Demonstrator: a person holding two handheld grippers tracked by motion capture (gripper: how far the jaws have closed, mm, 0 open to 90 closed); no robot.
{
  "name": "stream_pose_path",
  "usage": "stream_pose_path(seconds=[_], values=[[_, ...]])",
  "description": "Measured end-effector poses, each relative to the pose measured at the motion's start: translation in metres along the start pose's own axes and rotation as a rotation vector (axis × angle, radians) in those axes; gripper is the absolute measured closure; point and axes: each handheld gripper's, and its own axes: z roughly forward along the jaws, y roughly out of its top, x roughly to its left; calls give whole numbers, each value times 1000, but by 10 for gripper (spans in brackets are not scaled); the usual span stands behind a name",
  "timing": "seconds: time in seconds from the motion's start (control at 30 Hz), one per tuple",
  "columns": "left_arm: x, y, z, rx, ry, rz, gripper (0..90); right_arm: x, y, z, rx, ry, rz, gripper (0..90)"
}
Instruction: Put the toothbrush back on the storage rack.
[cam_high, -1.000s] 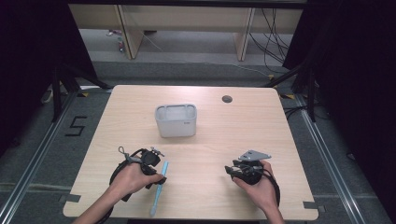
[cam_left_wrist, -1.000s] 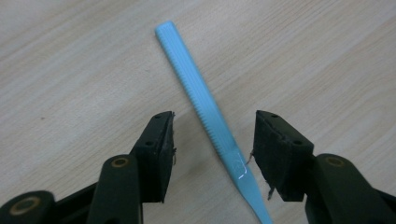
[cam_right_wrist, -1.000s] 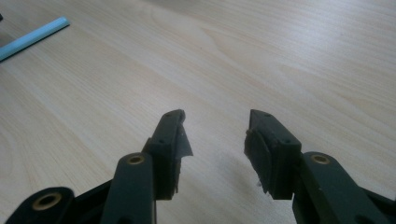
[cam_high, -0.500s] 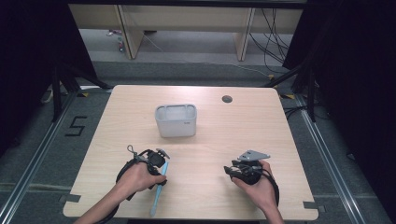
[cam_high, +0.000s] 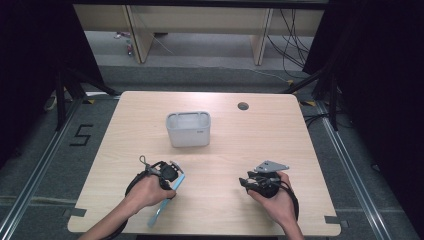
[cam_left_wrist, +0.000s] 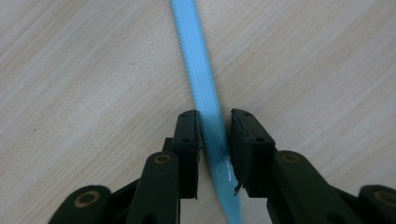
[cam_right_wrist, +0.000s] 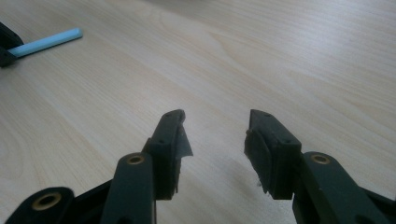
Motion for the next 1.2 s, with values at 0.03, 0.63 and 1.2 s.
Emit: stream_pose_path(seconds=[0.03, 0.63, 1.2], values=[[-1, 0, 1, -6, 0, 7, 727, 0, 0, 0, 0, 2, 1, 563], [1, -3, -1, 18, -16, 223, 784, 1, 2, 1, 5, 3, -30, 563], [0, -6, -21, 4, -29, 310, 785, 10, 3, 9, 17, 39, -112, 546]])
